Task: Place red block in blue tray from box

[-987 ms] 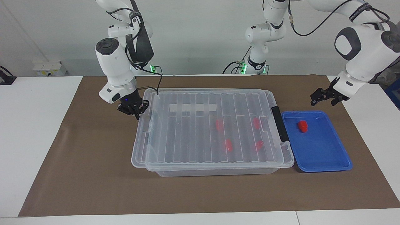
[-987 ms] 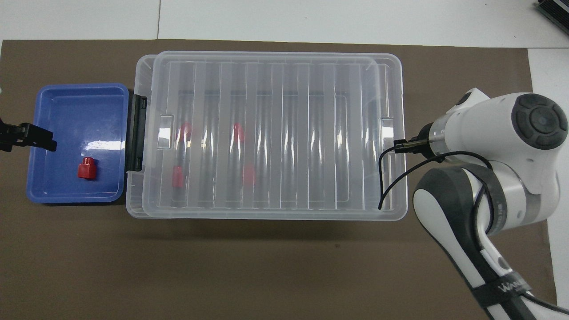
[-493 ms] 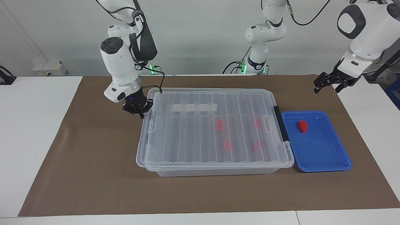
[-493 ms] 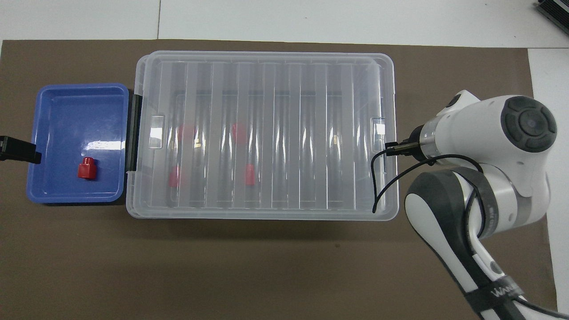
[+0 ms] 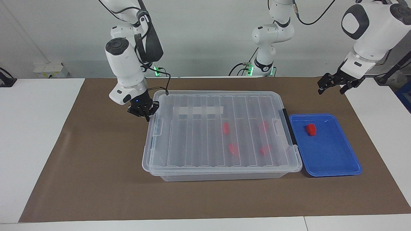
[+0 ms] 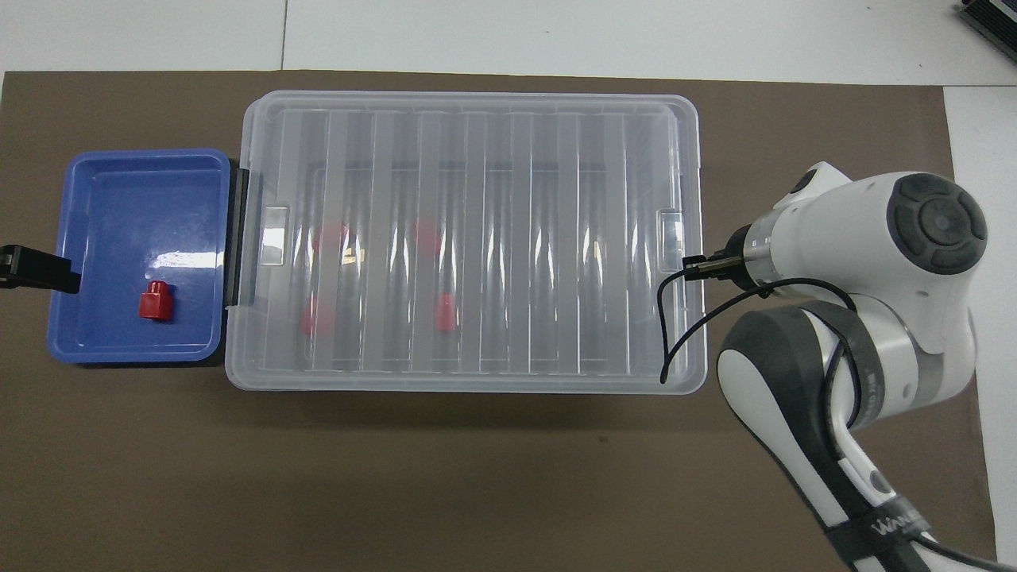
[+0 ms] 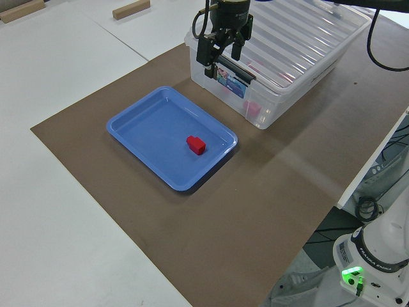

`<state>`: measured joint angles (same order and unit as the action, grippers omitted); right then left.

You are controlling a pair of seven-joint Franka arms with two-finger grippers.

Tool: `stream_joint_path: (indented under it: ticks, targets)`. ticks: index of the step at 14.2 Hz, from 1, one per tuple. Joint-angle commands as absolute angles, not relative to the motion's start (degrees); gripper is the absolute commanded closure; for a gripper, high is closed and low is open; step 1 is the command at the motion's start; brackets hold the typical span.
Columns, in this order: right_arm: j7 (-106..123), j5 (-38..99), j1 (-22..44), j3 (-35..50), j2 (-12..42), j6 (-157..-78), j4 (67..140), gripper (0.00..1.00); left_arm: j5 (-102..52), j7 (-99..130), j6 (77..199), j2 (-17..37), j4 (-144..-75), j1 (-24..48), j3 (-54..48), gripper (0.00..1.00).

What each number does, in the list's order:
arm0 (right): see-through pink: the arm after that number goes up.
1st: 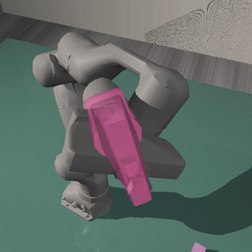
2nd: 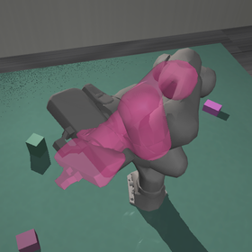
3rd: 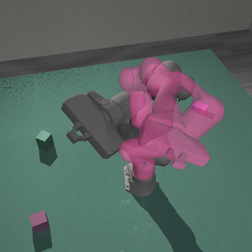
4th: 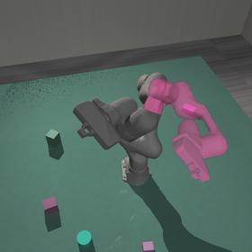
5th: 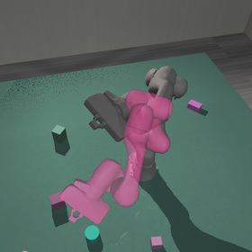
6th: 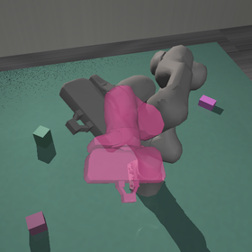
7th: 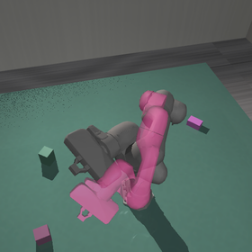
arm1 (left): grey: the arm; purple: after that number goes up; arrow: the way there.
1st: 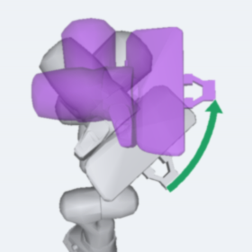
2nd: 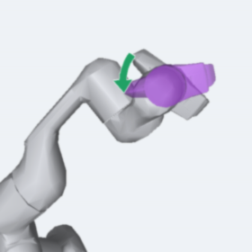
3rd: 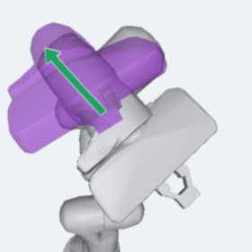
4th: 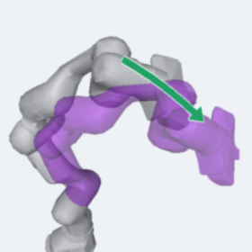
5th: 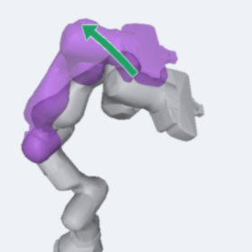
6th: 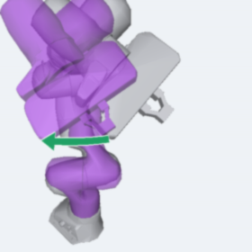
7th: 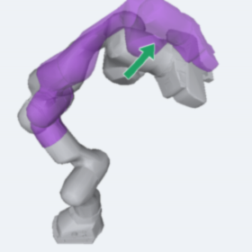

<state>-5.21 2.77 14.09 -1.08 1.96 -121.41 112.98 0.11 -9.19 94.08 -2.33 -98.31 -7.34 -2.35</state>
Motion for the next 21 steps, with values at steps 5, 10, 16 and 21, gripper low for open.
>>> stream_joint_path:
  ticks: [5,10,16,21]
  targets:
    - [-5.98,4.57,12.32,-1.14,-1.13,-120.15,113.38,1.00,-0.79,-8.35,95.19,-4.92,-99.84,-4.93,-1.85,0.00]
    - [-5.98,3.61,4.41,-1.49,-5.01,-114.43,113.38,1.00,-0.79,-8.26,96.15,-4.92,-99.84,0.43,-1.85,0.00]
    - [-5.89,3.16,-3.95,-1.67,-4.13,-111.46,105.22,0.00,-0.79,-8.35,96.50,-4.92,-99.84,2.29,-1.93,0.00]
    - [-6.06,-3.96,-4.22,-1.49,0.70,-98.80,91.42,0.00,-0.79,-8.26,97.03,-4.92,-99.93,1.85,-1.93,0.00]
